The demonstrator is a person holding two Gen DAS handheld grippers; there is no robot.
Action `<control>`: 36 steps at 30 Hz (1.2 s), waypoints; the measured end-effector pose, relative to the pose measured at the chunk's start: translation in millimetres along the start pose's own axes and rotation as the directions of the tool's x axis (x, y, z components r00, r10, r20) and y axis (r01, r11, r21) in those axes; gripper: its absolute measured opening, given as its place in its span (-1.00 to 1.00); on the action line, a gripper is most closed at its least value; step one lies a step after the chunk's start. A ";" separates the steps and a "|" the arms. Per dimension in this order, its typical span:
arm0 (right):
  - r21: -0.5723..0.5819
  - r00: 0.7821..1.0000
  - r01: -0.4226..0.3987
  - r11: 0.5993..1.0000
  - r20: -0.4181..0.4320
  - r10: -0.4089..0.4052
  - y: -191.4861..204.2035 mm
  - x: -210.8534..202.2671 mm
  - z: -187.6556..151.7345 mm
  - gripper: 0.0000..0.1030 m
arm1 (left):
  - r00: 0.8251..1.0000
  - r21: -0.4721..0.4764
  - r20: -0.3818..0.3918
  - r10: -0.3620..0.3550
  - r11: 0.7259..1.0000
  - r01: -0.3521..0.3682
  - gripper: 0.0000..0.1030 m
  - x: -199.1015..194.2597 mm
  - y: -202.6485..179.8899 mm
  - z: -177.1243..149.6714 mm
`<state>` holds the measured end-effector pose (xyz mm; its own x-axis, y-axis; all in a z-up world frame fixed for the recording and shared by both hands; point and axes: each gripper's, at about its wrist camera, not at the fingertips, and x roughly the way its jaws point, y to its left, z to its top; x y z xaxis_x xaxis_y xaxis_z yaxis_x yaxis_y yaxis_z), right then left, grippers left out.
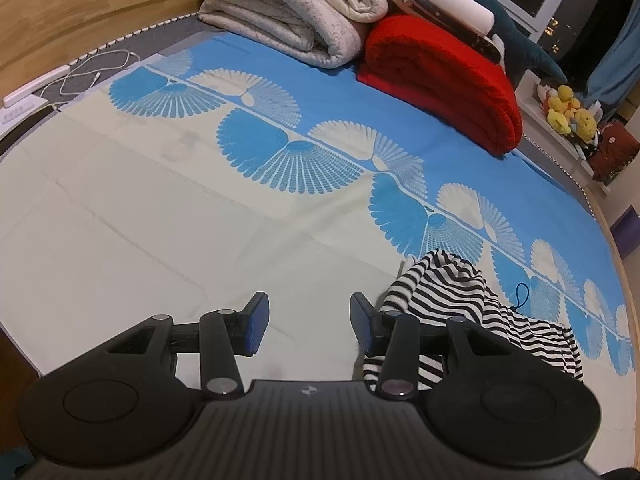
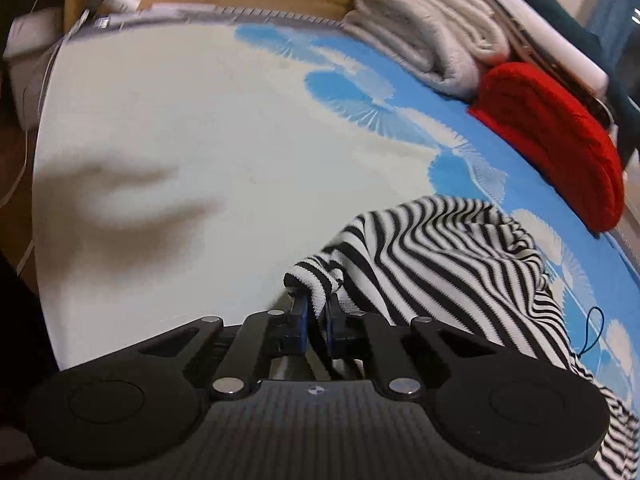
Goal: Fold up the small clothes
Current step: 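Grasp the striped garment edge with the right gripper and lift it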
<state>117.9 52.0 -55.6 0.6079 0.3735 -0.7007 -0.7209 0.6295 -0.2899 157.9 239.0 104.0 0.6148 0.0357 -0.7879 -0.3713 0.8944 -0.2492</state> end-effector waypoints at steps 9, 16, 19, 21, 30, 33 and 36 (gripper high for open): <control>0.131 0.988 -0.059 0.990 0.152 0.039 -18.3 -39.0 17.7 -0.94 | 0.999 0.001 -0.020 0.027 1.000 -0.027 -0.04 4.5 -12.8 -6.5; 0.431 0.966 -0.134 0.893 0.256 0.022 -79.8 -83.1 10.2 -0.94 | 0.999 0.032 -0.022 0.035 0.999 -0.034 -0.04 8.3 -30.6 -9.4; 0.616 0.944 -0.141 0.775 0.320 -0.083 -131.7 -126.2 -14.8 -0.94 | 1.000 0.047 -0.027 0.014 0.999 -0.013 -0.04 12.4 -43.3 -10.2; 0.734 0.928 -0.111 0.670 0.318 -0.195 -166.0 -156.4 -43.9 -0.94 | 0.999 0.074 -0.032 -0.003 0.997 0.006 -0.04 15.5 -55.8 -10.9; 0.941 0.913 0.339 0.011 -0.326 -0.246 -253.7 -214.0 -264.1 -0.95 | 0.995 0.275 -0.064 -0.083 0.957 0.098 -0.03 34.3 -144.6 -32.5; 0.950 0.935 0.311 -0.042 -0.313 -0.166 -263.0 -223.3 -295.3 -0.85 | 0.992 0.323 -0.092 -0.092 0.939 0.117 -0.03 42.7 -168.3 -44.2; 0.964 0.947 0.263 0.042 -0.249 -0.204 -285.5 -247.0 -283.9 -0.65 | 0.987 0.370 -0.123 -0.108 0.917 0.146 -0.03 51.4 -193.1 -55.8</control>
<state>79.1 -413.5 15.1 0.6397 0.0553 -0.7666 0.4506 0.7811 0.4323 222.4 43.2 80.3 0.5612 -0.1160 -0.8195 0.0069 0.9908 -0.1355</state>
